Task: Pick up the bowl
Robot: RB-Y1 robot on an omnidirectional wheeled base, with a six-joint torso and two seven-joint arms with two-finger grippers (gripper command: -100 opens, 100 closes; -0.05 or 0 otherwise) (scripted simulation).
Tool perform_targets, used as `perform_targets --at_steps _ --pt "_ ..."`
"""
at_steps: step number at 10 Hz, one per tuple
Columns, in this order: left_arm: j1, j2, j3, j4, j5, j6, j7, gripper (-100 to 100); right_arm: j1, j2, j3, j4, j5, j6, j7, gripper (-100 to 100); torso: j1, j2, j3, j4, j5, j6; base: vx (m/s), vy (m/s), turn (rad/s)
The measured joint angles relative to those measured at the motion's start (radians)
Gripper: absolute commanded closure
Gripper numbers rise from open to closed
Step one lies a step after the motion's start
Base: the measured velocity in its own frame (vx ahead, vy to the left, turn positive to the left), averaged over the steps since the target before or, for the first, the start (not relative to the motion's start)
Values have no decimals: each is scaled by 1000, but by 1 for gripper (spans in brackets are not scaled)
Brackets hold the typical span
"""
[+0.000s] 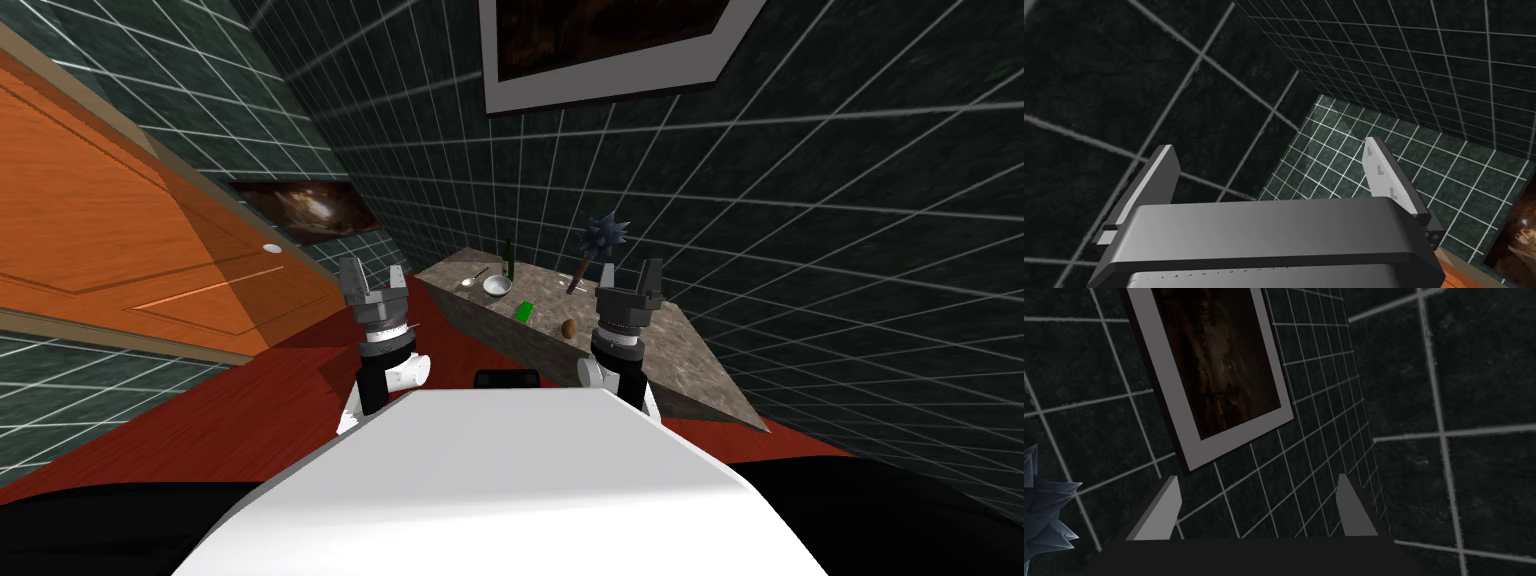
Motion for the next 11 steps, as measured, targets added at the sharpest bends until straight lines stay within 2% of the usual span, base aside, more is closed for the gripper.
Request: perform_targets --at_steps 4,11 --pt "-76 70 23 9 5 108 2 -100 0 0 0 0 0 0 0 0 6 5 3 1 1 0 -84 78 -43" --pt "-172 110 43 21 7 282 -5 -100 0 0 0 0 0 0 0 0 3 2 1 0 1 0 -32 33 -35"
